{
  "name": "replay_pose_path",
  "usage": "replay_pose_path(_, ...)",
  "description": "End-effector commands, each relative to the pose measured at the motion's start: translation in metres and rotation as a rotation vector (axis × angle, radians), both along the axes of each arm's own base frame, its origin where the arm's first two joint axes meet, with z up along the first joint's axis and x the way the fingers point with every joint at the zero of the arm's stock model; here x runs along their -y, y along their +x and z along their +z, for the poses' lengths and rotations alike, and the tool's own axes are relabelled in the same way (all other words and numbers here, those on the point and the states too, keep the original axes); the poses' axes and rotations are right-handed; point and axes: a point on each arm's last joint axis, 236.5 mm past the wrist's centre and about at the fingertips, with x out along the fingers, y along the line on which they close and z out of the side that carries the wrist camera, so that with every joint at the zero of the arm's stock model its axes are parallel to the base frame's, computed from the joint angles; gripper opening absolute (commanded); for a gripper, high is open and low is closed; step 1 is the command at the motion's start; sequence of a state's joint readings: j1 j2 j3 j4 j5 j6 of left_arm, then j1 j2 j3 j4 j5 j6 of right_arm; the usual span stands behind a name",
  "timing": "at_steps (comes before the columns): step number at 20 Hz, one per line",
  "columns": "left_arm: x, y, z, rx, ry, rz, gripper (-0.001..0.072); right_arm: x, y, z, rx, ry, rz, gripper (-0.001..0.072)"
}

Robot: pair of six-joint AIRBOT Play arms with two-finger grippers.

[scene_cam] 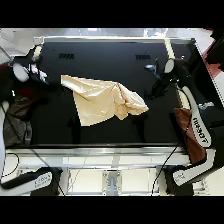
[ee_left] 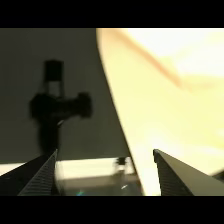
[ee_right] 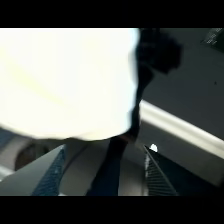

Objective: Fold the shirts.

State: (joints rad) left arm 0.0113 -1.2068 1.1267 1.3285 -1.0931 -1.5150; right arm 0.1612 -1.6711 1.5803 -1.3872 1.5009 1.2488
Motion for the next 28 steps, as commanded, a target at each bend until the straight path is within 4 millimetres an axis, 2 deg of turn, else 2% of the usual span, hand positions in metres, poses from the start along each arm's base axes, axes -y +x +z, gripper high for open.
replay_pose_path(1, 0.026, -0.043, -0.019, 0.238, -0.071, 0.039, 0.0694, -0.036, -0.027, -0.013, -0.026, 0.021, 0.197, 0.0472)
replay_pose_path(3, 0.031, -0.053, 0.006, 0.428, -0.079, 0.035, 0.0694, -0.049, -0.028, -0.001, 0.034, 0.002, 0.273, 0.0472)
replay_pose_path(5, 0.037, -0.069, 0.017, 0.474, -0.084, 0.003, 0.0694, -0.04, -0.024, 0.012, 0.093, -0.075, 0.307, 0.0472)
replay_pose_path(8, 0.043, -0.088, -0.002, 0.369, -0.081, -0.039, 0.0694, -0.027, -0.011, 0.008, 0.131, -0.126, 0.299, 0.0473)
replay_pose_path(10, 0.049, -0.096, -0.016, 0.291, -0.104, -0.044, 0.0694, -0.028, -0.015, -0.004, 0.085, -0.12, 0.292, 0.0474)
replay_pose_path(12, 0.06, -0.098, -0.022, 0.246, -0.17, -0.023, 0.0694, -0.031, -0.02, -0.018, 0.041, -0.118, 0.298, 0.0474)
replay_pose_path(14, 0.069, -0.097, -0.025, 0.219, -0.225, -0.001, 0.0694, -0.034, -0.013, -0.028, 0.052, -0.116, 0.297, 0.0474)
replay_pose_path(17, 0.086, -0.098, -0.023, 0.177, -0.341, 0.044, 0.0694, -0.035, -0.005, -0.035, 0.074, -0.117, 0.294, 0.0474)
replay_pose_path(19, 0.098, -0.099, -0.022, 0.136, -0.423, 0.077, 0.0695, -0.038, -0.007, -0.039, 0.064, -0.105, 0.283, 0.0474)
replay_pose_path(22, 0.105, -0.103, -0.033, 0.08, -0.441, 0.081, 0.0695, -0.031, -0.002, -0.05, 0.09, -0.133, 0.287, 0.0474)
replay_pose_path(24, 0.116, -0.11, -0.053, 0.013, -0.429, 0.054, 0.0695, -0.033, 0.012, -0.052, 0.154, -0.135, 0.266, 0.0466)
replay_pose_path(25, 0.126, -0.112, -0.065, -0.025, -0.428, 0.044, 0.0695, -0.035, 0.022, -0.051, 0.195, -0.132, 0.239, 0.0391)
replay_pose_path(26, 0.135, -0.112, -0.075, -0.055, -0.438, 0.057, 0.0694, -0.036, 0.032, -0.049, 0.235, -0.128, 0.205, 0.0156)
replay_pose_path(27, 0.144, -0.111, -0.086, -0.075, -0.443, 0.066, 0.0694, -0.038, 0.038, -0.048, 0.258, -0.124, 0.201, 0.0026)
replay_pose_path(28, 0.149, -0.11, -0.096, -0.089, -0.437, 0.074, 0.0695, -0.04, 0.043, -0.047, 0.28, -0.119, 0.194, 0.0021)
